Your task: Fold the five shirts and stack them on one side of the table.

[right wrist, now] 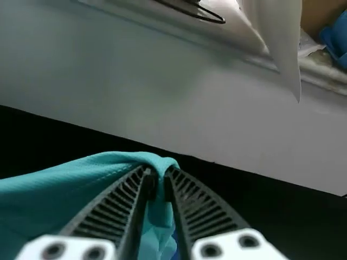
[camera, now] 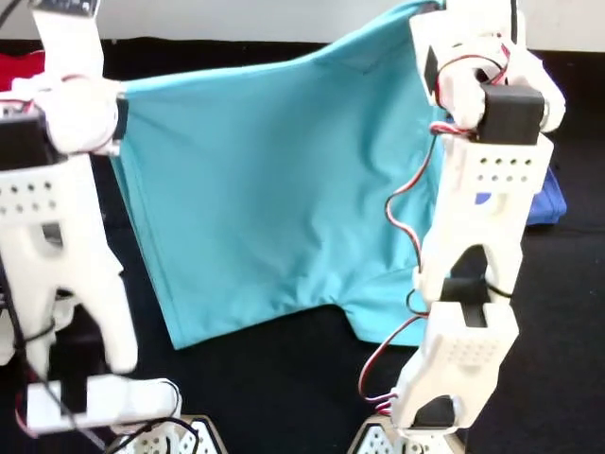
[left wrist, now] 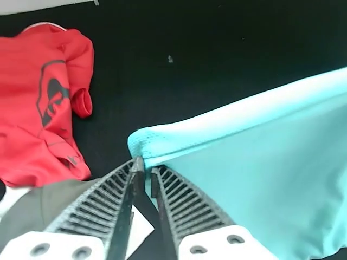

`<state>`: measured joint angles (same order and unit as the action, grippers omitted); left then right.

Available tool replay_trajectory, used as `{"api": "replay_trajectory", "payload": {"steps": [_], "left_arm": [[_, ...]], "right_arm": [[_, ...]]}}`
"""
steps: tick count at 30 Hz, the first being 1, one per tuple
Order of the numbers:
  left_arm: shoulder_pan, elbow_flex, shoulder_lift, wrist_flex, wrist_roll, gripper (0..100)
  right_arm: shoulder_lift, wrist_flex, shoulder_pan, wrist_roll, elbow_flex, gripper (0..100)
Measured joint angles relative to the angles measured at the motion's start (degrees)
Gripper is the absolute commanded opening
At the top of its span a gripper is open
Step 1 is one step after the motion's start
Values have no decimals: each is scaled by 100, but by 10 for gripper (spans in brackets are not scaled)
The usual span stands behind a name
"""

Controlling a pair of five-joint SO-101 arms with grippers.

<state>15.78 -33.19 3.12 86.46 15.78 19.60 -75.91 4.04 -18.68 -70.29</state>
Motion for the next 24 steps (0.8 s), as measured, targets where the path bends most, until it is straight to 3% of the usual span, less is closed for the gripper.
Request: {"api": "replay_trajectory", "payload": {"steps": [9,24], "left_arm": [[0,-686,-1785,536,44,8],[141,-738,-2743,879,44,8]], "right_arm": [[484,-536,105,0,712,5],[1248,-844,158,0,1108,5]]}}
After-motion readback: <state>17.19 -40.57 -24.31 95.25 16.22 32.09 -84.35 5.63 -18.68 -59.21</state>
